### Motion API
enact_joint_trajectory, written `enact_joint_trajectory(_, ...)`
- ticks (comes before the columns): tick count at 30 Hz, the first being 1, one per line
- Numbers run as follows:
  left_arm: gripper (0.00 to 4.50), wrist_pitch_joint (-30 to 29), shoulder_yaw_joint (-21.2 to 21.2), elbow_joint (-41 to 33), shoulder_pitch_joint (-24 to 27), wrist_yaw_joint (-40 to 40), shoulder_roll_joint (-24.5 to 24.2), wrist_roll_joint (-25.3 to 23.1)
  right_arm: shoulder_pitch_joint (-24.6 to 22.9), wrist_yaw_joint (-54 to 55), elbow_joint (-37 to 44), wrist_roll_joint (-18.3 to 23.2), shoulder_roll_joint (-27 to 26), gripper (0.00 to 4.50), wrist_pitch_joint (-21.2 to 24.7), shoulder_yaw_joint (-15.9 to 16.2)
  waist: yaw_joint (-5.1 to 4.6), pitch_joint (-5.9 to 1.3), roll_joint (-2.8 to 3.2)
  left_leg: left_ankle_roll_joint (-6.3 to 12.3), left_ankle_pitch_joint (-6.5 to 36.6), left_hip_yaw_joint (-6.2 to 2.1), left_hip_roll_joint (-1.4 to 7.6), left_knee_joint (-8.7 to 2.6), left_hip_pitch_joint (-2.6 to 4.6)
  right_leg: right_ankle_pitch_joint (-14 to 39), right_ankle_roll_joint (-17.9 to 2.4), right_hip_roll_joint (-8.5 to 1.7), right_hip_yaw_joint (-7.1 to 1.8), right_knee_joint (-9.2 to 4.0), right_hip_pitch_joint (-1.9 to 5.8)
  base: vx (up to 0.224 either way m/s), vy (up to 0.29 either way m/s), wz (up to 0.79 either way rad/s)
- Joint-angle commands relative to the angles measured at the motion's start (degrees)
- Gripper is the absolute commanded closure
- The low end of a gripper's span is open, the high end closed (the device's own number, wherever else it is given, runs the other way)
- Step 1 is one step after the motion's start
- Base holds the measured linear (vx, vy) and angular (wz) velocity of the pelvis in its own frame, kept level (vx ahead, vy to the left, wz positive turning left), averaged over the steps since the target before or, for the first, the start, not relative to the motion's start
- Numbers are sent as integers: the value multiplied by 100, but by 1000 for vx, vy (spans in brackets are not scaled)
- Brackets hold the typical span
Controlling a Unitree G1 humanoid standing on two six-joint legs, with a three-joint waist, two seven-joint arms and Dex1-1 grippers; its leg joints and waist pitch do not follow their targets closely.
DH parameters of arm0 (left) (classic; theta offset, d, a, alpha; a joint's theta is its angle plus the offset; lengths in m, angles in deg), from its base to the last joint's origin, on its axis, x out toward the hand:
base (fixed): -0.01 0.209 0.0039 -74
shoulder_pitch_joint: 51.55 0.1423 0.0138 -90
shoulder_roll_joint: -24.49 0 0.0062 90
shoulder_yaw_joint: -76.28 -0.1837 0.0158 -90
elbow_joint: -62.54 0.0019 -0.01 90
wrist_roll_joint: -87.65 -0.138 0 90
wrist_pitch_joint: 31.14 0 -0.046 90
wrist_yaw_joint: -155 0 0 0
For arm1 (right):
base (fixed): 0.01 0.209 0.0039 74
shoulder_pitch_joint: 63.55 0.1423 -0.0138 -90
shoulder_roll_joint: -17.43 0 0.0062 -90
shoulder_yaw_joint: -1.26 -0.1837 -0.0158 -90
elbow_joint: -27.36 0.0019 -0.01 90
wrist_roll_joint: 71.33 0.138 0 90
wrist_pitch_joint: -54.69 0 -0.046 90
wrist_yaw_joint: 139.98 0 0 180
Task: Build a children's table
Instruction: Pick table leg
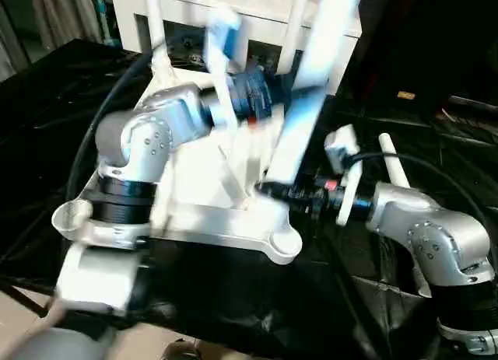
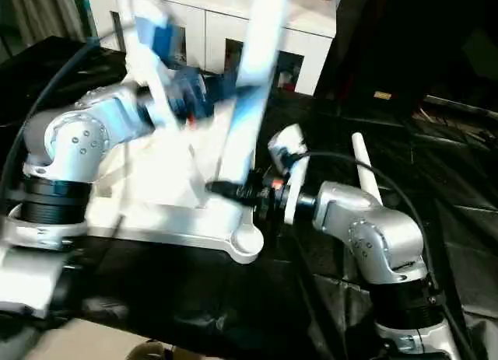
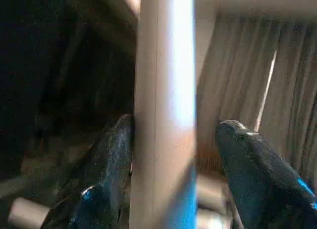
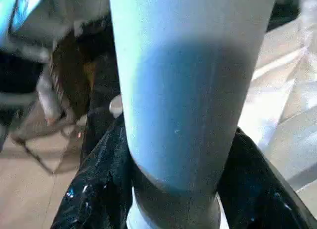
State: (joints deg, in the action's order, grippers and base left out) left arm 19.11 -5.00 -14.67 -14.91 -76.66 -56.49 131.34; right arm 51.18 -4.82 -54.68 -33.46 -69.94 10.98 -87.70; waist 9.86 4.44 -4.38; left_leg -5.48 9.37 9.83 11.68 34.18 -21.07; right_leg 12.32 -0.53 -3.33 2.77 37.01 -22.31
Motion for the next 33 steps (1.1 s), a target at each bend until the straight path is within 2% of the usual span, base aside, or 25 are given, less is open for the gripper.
enact_joint_trajectory(1,155,279,326,145,114,183,222,277,-55,169,-39,121,-53,262,-162,-279,15,-490,64,-143,754,-29,107,-345,44,-22,-1262,-439,-237,-394,347,0,0,0)
enact_joint_trajectory(3,155,260,505,224,137,287,329,447,-63,227,-41,139,-101,262,-201,-339,16,-487,61,-130,776,-25,94,-341,45,100,-1202,-432,-240,-405,347,0,0,0)
enact_joint_trajectory(4,155,396,897,390,161,570,508,688,-82,391,-70,134,-211,262,-305,-477,15,-492,80,-131,770,-28,97,-339,48,119,-1182,-433,-240,-403,340,0,0,0)
enact_joint_trajectory(5,155,404,914,398,162,584,515,697,-83,399,-71,133,-216,262,-310,-483,9,-488,76,-134,791,-26,99,-342,42,134,-1180,-437,-241,-414,336,0,0,0)
enact_joint_trajectory(6,155,593,962,470,289,705,427,473,-117,686,-127,-100,-279,262,-535,-569,12,-492,73,-145,813,-40,102,-345,52,188,-1143,-434,-234,-423,344,0,0,0)
enact_joint_trajectory(7,155,596,961,470,291,705,425,468,-117,690,-128,-104,-280,262,-538,-570,10,-489,90,-165,812,-45,115,-360,56,217,-1090,-442,-238,-427,329,0,0,0)
enact_joint_trajectory(8,155,756,616,390,476,547,196,8,-155,828,-181,-400,-225,262,-729,-489,1,-491,84,-196,824,-59,130,-384,67,307,-962,-440,-230,-445,320,0,0,0)
enact_joint_trajectory(9,155,931,66,234,735,212,-160,-558,-200,988,-275,-720,-191,262,-966,-394,-24,-488,103,-235,822,-52,121,-393,74,341,-832,-422,-239,-436,313,0,0,0)
enact_joint_trajectory(10,155,1446,-1022,-53,1201,-400,-883,-1624,-302,1145,-410,-1135,-137,262,-1342,-262,-41,-483,74,-255,799,-49,128,-406,70,432,-684,-423,-246,-448,304,0,0,0)
enact_joint_trajectory(11,155,1460,-1052,-61,1214,-416,-903,-1653,-305,1149,-414,-1146,-136,262,-1352,-258,1,-499,109,-262,768,-100,164,-433,87,523,-544,-467,-238,-453,291,0,0,0)
enact_joint_trajectory(12,155,1775,-1509,-162,1402,-652,-1230,-2113,-351,1198,-446,-1193,-138,263,-1387,-263,-44,-499,120,-266,703,-65,151,-420,97,414,-472,-432,-260,-424,266,0,0,0)
enact_joint_trajectory(13,155,2330,-2107,-261,1682,-1036,-1708,-2734,-422,1338,-474,-1208,-180,263,-1376,-332,-58,-496,77,-244,623,-58,140,-428,85,333,-486,-430,-261,-420,288,0,0,0)
enact_joint_trajectory(14,155,2456,-2232,-279,1743,-1121,-1810,-2867,-438,1372,-480,-1208,-192,263,-1369,-351,-52,-507,111,-235,616,-55,150,-426,99,305,-496,-430,-261,-415,273,0,0,0)
enact_joint_trajectory(15,155,2543,-2438,-373,1897,-1359,-2032,-2998,-507,1391,-473,-1239,-201,263,-1398,-333,-76,-510,120,-261,635,-36,150,-416,107,168,-619,-423,-257,-381,253,0,0,0)
enact_joint_trajectory(16,155,2543,-2438,-373,1897,-1359,-2032,-2998,-507,1391,-473,-1239,-201,263,-1398,-333,-64,-510,121,-256,650,-26,151,-411,109,69,-737,-425,-258,-368,246,0,0,0)
enact_joint_trajectory(18,155,2505,-2688,-570,2266,-1681,-2314,-3031,-706,1488,-428,-1272,-312,263,-1470,-266,-64,-482,110,-283,792,-28,149,-431,77,156,-862,-442,-249,-365,254,0,0,0)
enact_joint_trajectory(21,155,2549,-2813,-612,2411,-1747,-2413,-3085,-793,1506,-391,-1302,-388,263,-1542,-199,-84,-457,113,-304,1109,-26,148,-447,89,608,-858,-454,-257,-411,234,0,0,0)
enact_joint_trajectory(25,155,2985,-3019,-471,2536,-1882,-2550,-3403,-939,1530,-278,-1398,-494,263,-1659,-63,-123,-445,122,-323,1300,-36,158,-467,99,994,-761,-464,-269,-461,218,0,0,0)
enact_joint_trajectory(26,155,3140,-3052,-349,2516,-1874,-2557,-3530,-964,1552,-259,-1411,-510,263,-1674,-48,-131,-441,149,-327,1346,-36,154,-467,112,1070,-739,-460,-272,-476,202,0,0,0)
enact_joint_trajectory(27,155,3362,-3090,-169,2480,-1852,-2567,-3688,-1012,1582,-200,-1405,-534,263,-1677,-46,-136,-437,142,-328,1370,-38,152,-471,112,1118,-725,-458,-272,-488,200,0,0,0)
enact_joint_trajectory(28,155,3498,-3104,-60,2459,-1844,-2565,-3756,-1048,1596,-145,-1396,-548,263,-1677,-44,-145,-442,168,-357,1410,-45,153,-473,113,1147,-700,-458,-274,-485,202,0,0,0)
enact_joint_trajectory(30,192,3594,-3152,27,2437,-1892,-2588,-3815,-1119,1634,-34,-1377,-576,263,-1680,-63,-157,-447,161,-374,1429,-50,154,-477,110,1086,-694,-453,-272,-479,205,0,0,0)
enact_joint_trajectory(33,204,3630,-3190,119,2384,-1914,-2579,-3831,-1189,1643,78,-1364,-583,263,-1668,-76,-176,-449,162,-356,1416,-49,152,-472,110,938,-796,-452,-270,-460,199,0,0,0)
